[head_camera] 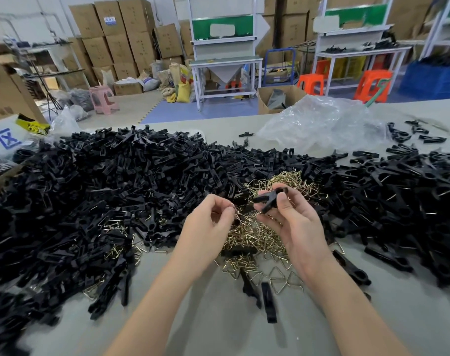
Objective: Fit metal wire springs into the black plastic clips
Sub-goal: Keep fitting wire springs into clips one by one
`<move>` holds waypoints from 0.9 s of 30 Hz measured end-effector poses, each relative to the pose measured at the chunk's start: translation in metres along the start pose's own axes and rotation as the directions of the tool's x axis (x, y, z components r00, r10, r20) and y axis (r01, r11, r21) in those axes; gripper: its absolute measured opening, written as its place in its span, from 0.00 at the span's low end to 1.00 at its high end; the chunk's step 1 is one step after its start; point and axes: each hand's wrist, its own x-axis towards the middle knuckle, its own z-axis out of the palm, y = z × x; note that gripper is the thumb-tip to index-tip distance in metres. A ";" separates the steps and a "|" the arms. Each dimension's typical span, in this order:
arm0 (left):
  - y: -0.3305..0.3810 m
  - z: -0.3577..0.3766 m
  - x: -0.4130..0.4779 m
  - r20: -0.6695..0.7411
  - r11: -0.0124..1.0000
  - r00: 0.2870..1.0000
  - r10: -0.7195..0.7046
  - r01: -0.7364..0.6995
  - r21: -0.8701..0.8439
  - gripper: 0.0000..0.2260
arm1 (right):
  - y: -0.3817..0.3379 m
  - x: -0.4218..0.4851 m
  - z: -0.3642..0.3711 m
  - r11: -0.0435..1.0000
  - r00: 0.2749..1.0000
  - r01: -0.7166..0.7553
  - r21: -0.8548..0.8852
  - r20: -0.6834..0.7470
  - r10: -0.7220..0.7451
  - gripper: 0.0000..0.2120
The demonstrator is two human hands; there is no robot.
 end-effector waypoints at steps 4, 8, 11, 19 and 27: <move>0.000 -0.002 -0.008 -0.157 0.997 0.986 0.063 -0.056 0.050 0.07 | 0.000 -0.001 0.001 0.999 0.999 -0.037 0.020 0.011 0.037 0.11; 0.001 0.000 -0.018 -0.197 0.984 0.979 -0.043 0.008 -0.175 0.03 | 0.000 -0.003 0.003 0.995 0.994 -0.081 0.050 0.082 0.077 0.12; 0.004 0.003 -0.021 -0.097 0.888 0.976 -0.193 0.131 -0.442 0.06 | 0.002 -0.006 0.006 0.993 0.981 -0.110 0.042 0.166 0.102 0.13; 0.011 0.004 -0.029 0.047 0.740 0.963 -0.267 0.236 -0.630 0.08 | 0.010 -0.010 0.013 0.994 0.942 -0.103 0.044 0.324 0.083 0.14; 0.014 0.002 -0.029 0.119 0.603 0.946 -0.303 0.287 -0.744 0.09 | 0.015 -0.010 0.016 0.990 0.933 -0.101 0.096 0.355 0.060 0.13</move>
